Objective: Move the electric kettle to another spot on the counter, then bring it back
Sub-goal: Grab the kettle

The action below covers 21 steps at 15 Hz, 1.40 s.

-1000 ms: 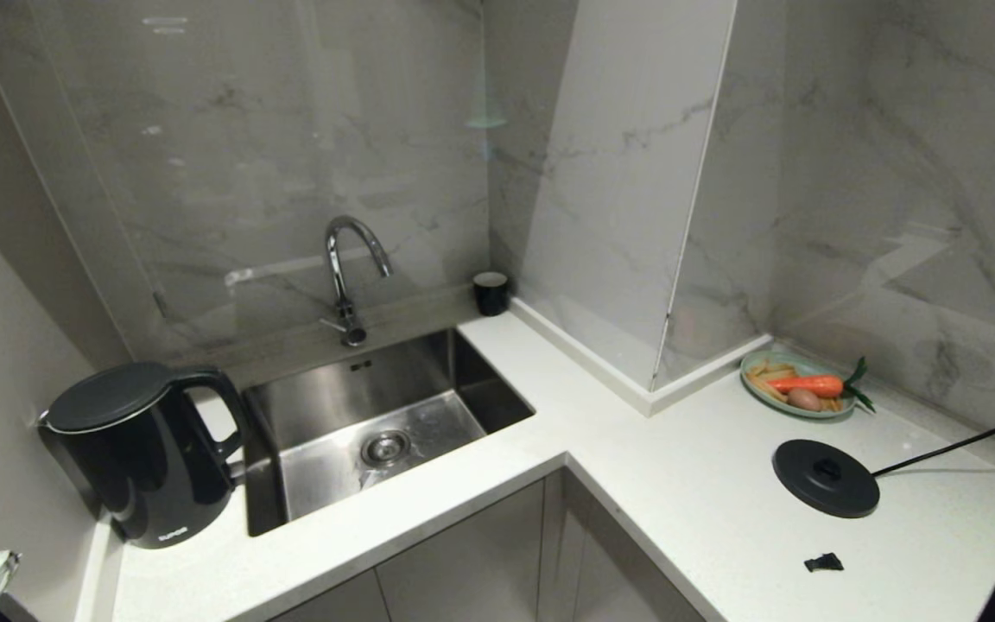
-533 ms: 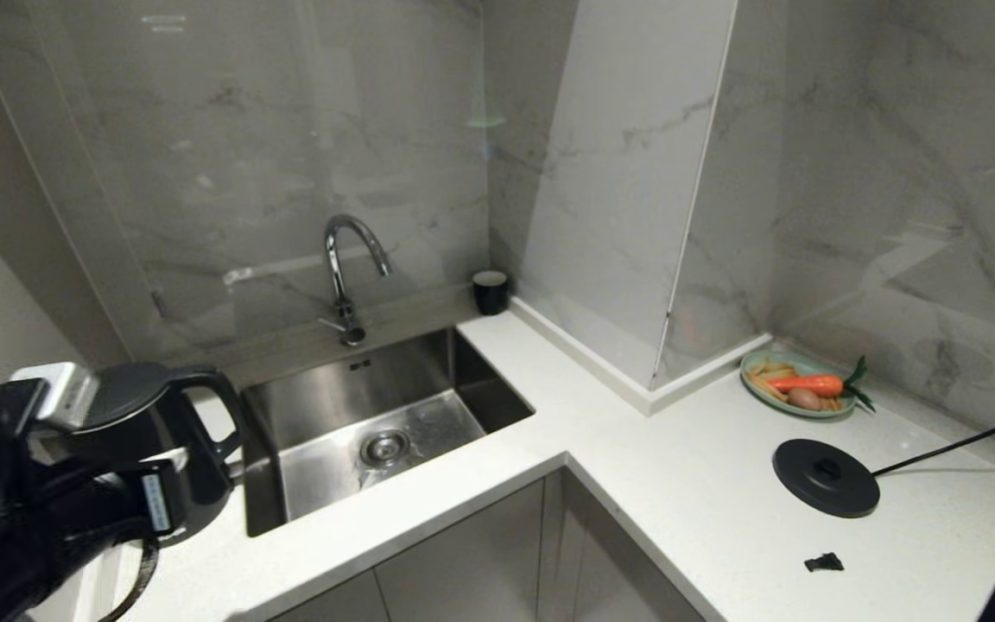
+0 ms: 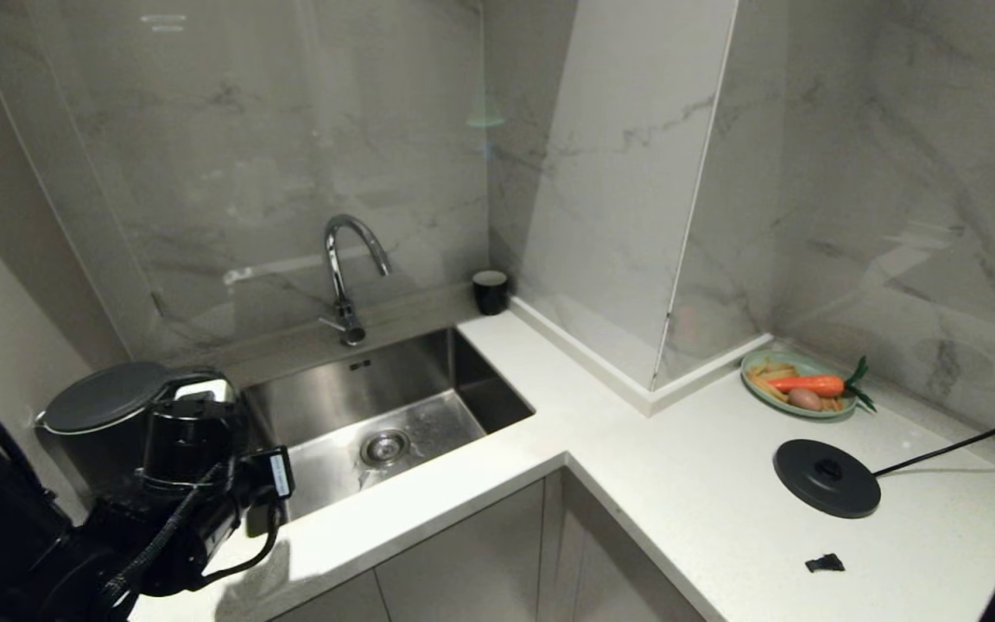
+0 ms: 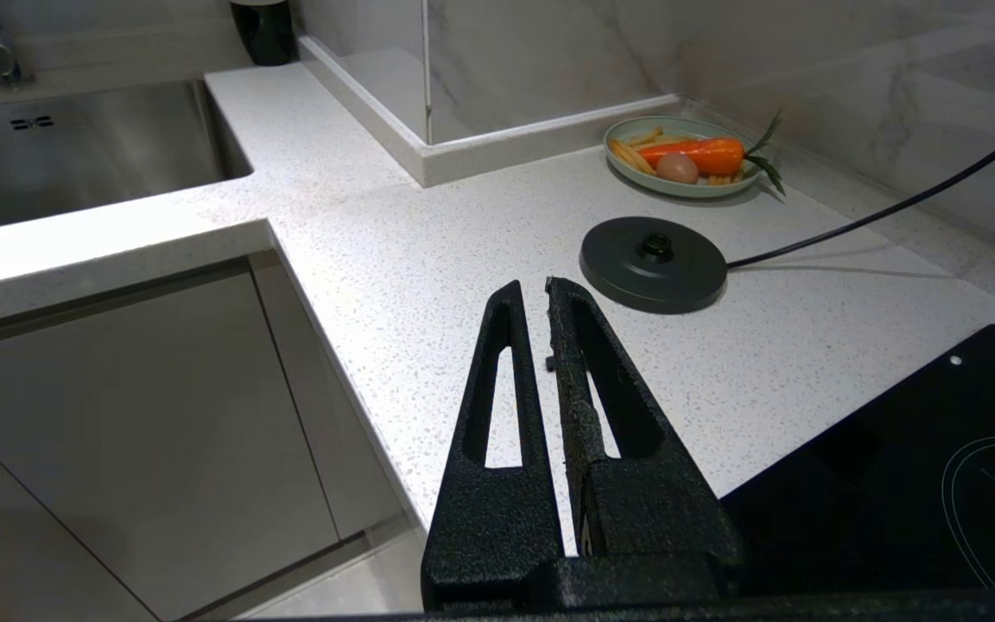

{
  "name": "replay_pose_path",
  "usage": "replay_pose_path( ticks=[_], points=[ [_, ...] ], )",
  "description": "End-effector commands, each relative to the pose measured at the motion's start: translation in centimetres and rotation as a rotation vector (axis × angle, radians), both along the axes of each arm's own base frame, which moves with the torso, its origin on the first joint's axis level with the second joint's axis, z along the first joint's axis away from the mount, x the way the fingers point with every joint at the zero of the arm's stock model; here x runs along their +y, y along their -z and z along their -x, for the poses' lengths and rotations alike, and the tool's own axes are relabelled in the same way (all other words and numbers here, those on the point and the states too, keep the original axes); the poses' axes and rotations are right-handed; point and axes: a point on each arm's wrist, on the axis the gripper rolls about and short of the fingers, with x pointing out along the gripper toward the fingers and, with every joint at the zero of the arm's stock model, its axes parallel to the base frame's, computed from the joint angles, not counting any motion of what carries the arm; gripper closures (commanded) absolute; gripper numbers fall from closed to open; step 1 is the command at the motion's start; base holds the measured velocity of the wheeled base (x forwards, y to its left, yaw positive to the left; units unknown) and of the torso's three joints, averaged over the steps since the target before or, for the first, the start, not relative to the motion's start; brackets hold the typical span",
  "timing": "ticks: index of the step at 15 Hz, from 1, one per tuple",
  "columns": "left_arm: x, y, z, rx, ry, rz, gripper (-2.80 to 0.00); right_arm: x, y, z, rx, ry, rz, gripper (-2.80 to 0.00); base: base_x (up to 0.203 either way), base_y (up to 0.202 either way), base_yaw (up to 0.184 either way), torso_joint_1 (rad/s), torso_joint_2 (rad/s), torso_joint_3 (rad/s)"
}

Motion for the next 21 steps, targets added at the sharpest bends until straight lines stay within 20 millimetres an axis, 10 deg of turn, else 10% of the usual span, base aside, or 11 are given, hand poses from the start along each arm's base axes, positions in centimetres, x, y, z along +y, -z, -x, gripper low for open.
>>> replay_pose_path(
  ticks=[1, 6, 7, 21],
  points=[
    [0.4, 2.3, -1.7, 0.056, -0.032, -0.014, 0.00, 0.0, 0.0, 0.0, 0.001, 0.000, 0.001, 0.00, 0.000, 0.000, 0.000, 0.000, 0.00, 0.000],
    [1.0, 2.1, -3.2, 0.027, -0.064, -0.009, 0.00, 0.0, 0.0, 0.0, 0.001, 0.000, 0.001, 0.00, 0.000, 0.000, 0.000, 0.000, 0.00, 0.000],
    [1.0, 2.1, -3.2, 0.027, -0.064, -0.009, -2.80, 0.0, 0.0, 0.0, 0.001, 0.000, 0.001, 0.00, 0.000, 0.000, 0.000, 0.000, 0.00, 0.000],
    [4.3, 3.2, -9.3, -0.028, -0.160, -0.044, -2.80, 0.0, 0.0, 0.0, 0.002, 0.001, -0.013, 0.00, 0.000, 0.000, 0.000, 0.000, 0.00, 0.000]
  ],
)
